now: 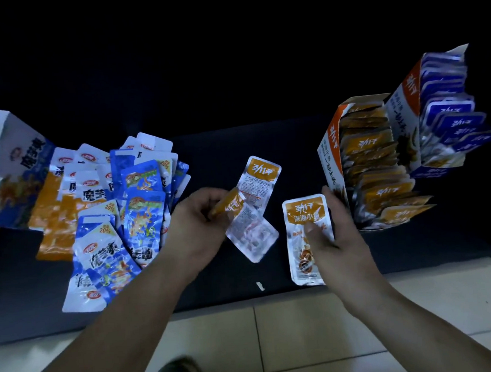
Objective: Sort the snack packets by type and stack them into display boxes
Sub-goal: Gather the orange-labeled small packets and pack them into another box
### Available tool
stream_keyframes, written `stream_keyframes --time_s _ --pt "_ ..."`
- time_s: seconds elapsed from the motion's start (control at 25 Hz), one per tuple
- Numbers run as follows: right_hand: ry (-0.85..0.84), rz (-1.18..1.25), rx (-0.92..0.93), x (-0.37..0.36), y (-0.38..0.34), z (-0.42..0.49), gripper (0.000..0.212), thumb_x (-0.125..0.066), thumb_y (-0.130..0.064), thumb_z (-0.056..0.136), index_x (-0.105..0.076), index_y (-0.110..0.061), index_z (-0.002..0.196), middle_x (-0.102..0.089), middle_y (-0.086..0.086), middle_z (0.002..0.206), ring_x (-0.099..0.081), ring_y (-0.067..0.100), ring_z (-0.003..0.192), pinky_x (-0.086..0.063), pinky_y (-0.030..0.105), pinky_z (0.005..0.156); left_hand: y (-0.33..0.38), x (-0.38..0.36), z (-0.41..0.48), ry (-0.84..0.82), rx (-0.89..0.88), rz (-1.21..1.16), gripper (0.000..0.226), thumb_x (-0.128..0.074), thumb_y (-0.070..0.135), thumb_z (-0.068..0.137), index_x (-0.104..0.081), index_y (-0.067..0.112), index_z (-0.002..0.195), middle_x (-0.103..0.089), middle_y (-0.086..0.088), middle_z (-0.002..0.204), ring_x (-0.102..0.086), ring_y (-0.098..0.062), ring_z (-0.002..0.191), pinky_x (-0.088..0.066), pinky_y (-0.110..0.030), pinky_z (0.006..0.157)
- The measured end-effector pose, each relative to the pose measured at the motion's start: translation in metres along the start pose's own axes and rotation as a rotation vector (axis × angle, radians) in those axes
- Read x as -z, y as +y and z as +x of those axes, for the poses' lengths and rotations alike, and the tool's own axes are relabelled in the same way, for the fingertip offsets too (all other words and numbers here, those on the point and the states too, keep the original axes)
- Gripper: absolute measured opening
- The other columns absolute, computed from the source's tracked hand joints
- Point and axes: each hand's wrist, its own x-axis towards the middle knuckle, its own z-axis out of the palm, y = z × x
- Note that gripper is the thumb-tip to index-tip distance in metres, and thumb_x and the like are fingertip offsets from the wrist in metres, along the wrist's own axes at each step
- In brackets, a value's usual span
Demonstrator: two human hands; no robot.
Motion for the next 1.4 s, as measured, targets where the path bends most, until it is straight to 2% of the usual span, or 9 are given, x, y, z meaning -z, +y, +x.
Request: stream_keyframes --time_s 0.24,0.44,0.6,0.76,1.0,1.12,1.2,1.32,1.4 --pt "-0.078 -0.045 0.094 -0.009 -0.006 0.0 0.063 -0.052 -0.02 0.106 -0.029 -0.059 0.149 -0.053 -0.058 0.102 -0.053 -0.031 0.094 -0.044 -0.001 0.066 0.027 -0.007 -0.031 0.048 -0.138 -0.088 0.035 -0.076 0.007 0.089 -0.07 0.032 0.113 -0.076 0.012 0.088 -0.074 -0.011 0.076 -0.062 -0.028 0.071" --pt "-0.113 0.033 0.083 -0.022 -0.002 0.002 0.059 -0.05 -0.021 0.107 -0.034 -0.065 0.144 -0.06 -0.046 0.113 -0.058 -0.022 0.105 -0.051 0.005 0.08 0.03 -0.039 -0.038 -0.055 -0.105 -0.209 0.017 -0.069 0.012 0.096 -0.076 0.026 0.102 -0.077 0.008 0.09 -0.074 -0.009 0.082 -0.061 -0.027 0.075" --pt "-0.088 0.115 0.02 -0.019 -0.001 0.004 0.057 -0.05 -0.02 0.107 -0.042 -0.068 0.137 -0.068 -0.028 0.12 -0.067 -0.003 0.108 -0.057 0.025 0.089 0.013 -0.046 -0.04 -0.083 -0.171 -0.138 0.048 -0.069 -0.001 0.091 -0.068 0.04 0.115 -0.066 0.007 0.11 -0.067 -0.004 0.091 -0.059 -0.027 0.079" --pt "-0.061 0.174 -0.007 -0.011 -0.001 0.004 0.057 -0.051 -0.018 0.107 -0.046 -0.067 0.135 -0.069 -0.028 0.12 -0.069 0.005 0.112 -0.058 0.036 0.093 0.004 -0.045 -0.04 0.069 -0.113 -0.005 0.06 -0.09 0.028 0.077 -0.055 0.044 0.123 -0.052 0.016 0.115 -0.06 0.004 0.096 -0.05 -0.008 0.077" --pt "-0.104 0.152 0.009 -0.011 -0.007 -0.001 0.056 -0.045 -0.028 0.109 -0.03 -0.067 0.145 -0.064 -0.048 0.102 -0.066 -0.014 0.098 -0.058 0.018 0.078 0.024 -0.049 -0.054 -0.089 -0.024 -0.309 0.033 -0.079 0.022 0.09 -0.067 0.033 0.118 -0.08 0.008 0.092 -0.077 -0.006 0.087 -0.061 -0.026 0.074" --pt "-0.112 0.098 0.03 -0.009 -0.014 -0.004 0.058 -0.05 -0.04 0.104 -0.022 -0.067 0.148 -0.055 -0.057 0.098 -0.057 -0.027 0.095 -0.052 0.012 0.083 0.026 -0.052 -0.056 -0.195 -0.161 -0.089 0.03 -0.064 0.021 0.101 -0.061 0.034 0.128 -0.078 0.007 0.095 -0.075 -0.008 0.085 -0.061 -0.036 0.075" --pt "-0.067 0.075 0.047 -0.004 -0.011 -0.002 0.065 -0.057 -0.03 0.103 -0.025 -0.06 0.15 -0.061 -0.043 0.109 -0.058 -0.027 0.092 -0.05 0.006 0.074 0.028 -0.052 -0.053 -0.276 -0.278 0.098 0.037 -0.05 0.018 0.103 -0.059 0.037 0.134 -0.077 0.004 0.096 -0.073 -0.012 0.078 -0.06 -0.039 0.068" --pt "-0.04 0.054 0.012 0.002 -0.007 -0.006 0.064 -0.058 -0.03 0.103 -0.027 -0.06 0.15 -0.058 -0.034 0.116 -0.063 -0.017 0.092 -0.05 0.008 0.072 0.023 -0.047 -0.018 0.065 -0.465 0.4 0.04 -0.053 0.02 0.095 -0.065 0.023 0.133 -0.07 -0.005 0.116 -0.067 -0.025 0.097 -0.059 -0.043 0.077" --pt "-0.052 0.059 -0.023 0.004 -0.005 -0.011 0.063 -0.06 -0.031 0.101 -0.029 -0.063 0.147 -0.061 -0.029 0.12 -0.065 -0.015 0.092 -0.052 0.008 0.063 0.024 -0.043 0.015 0.157 -0.367 0.663 0.055 -0.067 0.032 0.092 -0.054 0.016 0.143 -0.06 -0.012 0.129 -0.056 -0.035 0.114 -0.053 -0.047 0.089"
